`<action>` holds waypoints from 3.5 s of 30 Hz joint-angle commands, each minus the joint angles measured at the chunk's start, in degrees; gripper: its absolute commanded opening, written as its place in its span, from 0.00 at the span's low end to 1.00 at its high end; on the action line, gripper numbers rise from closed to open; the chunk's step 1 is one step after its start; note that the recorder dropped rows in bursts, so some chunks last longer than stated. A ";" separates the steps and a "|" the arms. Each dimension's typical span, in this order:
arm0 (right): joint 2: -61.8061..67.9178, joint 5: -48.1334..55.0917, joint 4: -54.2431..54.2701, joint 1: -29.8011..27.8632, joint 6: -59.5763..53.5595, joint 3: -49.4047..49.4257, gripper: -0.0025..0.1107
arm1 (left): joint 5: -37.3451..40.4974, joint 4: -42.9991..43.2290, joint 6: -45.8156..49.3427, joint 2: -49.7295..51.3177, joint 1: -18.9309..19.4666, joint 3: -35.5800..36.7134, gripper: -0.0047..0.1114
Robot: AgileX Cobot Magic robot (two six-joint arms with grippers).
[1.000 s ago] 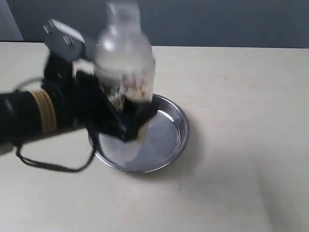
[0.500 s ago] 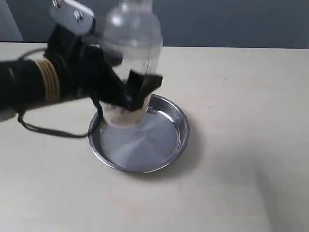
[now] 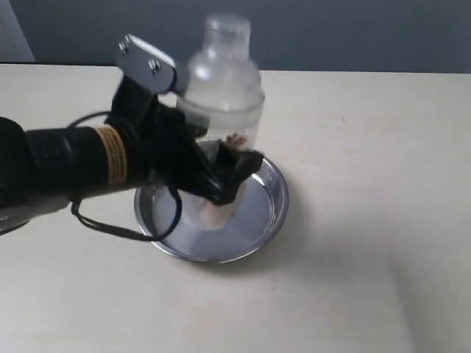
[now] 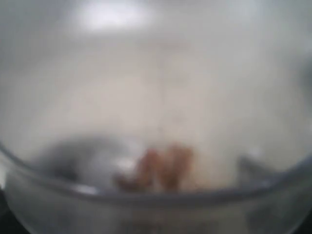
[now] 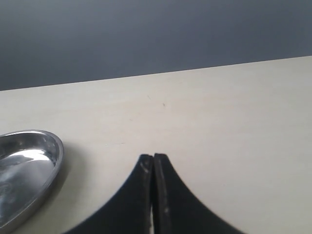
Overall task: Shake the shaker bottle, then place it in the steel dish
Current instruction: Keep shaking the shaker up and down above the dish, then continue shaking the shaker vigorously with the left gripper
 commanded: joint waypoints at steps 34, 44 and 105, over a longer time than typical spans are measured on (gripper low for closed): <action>0.22 -0.85 -0.48 0.06 -0.20 0.07 0.01 | 4.57 -1.05 7.22 -7.73 -0.06 -1.86 0.04; 0.22 -0.85 0.04 0.05 -0.20 0.07 0.01 | 9.56 -5.19 -4.93 0.27 10.99 -2.90 0.04; 0.22 -0.91 -0.07 0.05 -0.20 0.07 0.01 | -7.99 7.57 -6.27 -2.90 4.21 -4.14 0.04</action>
